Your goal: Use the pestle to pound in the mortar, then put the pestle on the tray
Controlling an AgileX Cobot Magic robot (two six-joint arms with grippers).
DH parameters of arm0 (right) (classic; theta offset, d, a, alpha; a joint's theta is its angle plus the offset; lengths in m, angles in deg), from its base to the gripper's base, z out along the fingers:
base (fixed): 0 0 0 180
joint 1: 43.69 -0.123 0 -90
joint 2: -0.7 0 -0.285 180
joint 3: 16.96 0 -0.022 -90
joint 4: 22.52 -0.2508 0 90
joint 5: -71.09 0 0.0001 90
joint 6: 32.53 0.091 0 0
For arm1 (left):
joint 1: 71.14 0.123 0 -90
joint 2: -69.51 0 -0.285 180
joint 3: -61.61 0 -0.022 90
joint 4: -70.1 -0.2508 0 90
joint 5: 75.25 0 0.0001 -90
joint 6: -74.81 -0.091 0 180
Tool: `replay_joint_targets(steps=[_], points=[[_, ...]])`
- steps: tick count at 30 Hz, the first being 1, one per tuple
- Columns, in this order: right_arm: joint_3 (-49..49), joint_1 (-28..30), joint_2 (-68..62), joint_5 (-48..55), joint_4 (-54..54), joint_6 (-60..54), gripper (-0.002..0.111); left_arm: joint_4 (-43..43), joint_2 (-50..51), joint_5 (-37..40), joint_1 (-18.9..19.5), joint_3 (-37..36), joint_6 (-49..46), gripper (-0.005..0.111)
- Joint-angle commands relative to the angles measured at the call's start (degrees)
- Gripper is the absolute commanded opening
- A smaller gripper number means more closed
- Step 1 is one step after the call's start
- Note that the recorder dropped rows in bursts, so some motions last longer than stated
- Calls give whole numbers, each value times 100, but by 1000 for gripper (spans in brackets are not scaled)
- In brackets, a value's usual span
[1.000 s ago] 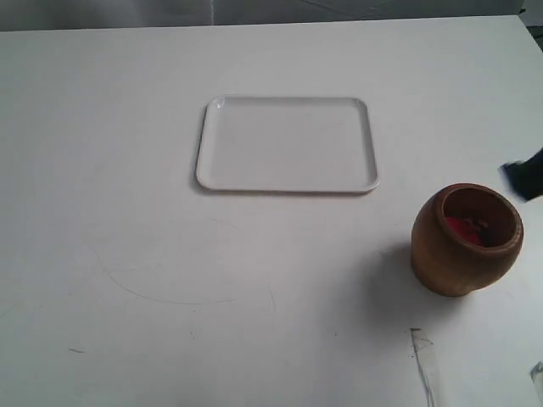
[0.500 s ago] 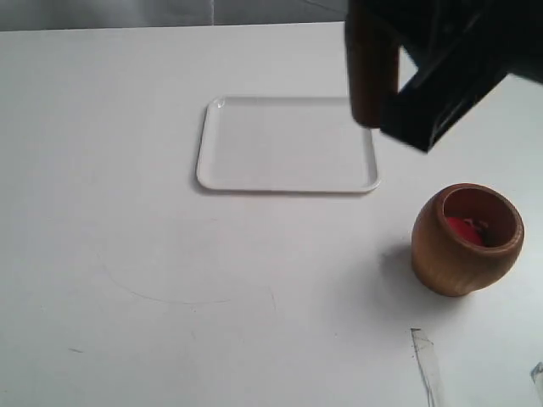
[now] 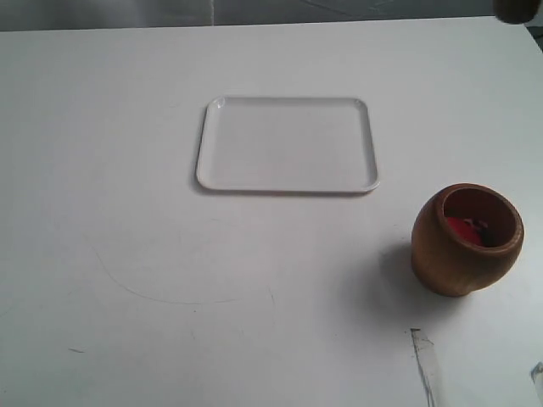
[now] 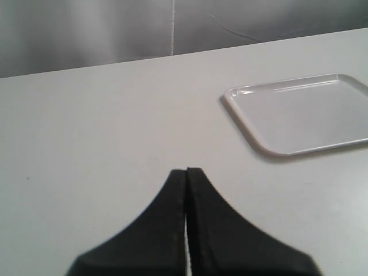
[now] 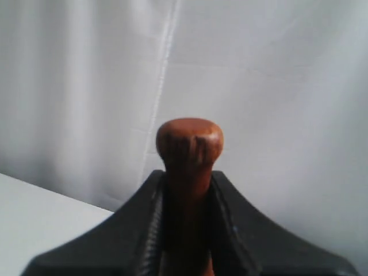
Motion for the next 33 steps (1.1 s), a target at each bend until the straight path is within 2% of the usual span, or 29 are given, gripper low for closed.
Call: replay_joint_targets(steps=[1, 7, 13, 18, 22, 25, 27, 33], points=[[-43, 819, 15, 230, -78, -224, 0, 42, -7, -17, -44, -3, 47, 0], [-43, 1591, 15, 861, -10, -293, 0, 42, -7, -17, -44, -3, 47, 0], [-53, 1933, 15, 1660, -11, -246, 0, 42, -7, -17, -44, -3, 47, 0], [-53, 1751, 15, 2475, -677, -206, 0, 42, -7, -17, -44, -3, 47, 0], [-43, 1070, 15, 2398, -1783, -1614, 0, 42, -7, -17, -44, -3, 47, 0], [190, 386, 15, 1765, -2554, -2304, 0, 42, -7, -17, -44, -3, 47, 0], [632, -109, 15, 976, -2627, -2373, 0, 42, -7, -17, -44, -3, 47, 0], [2567, -959, 15, -3160, -3212, -1929, 0, 42, -7, -17, -44, -3, 47, 0]])
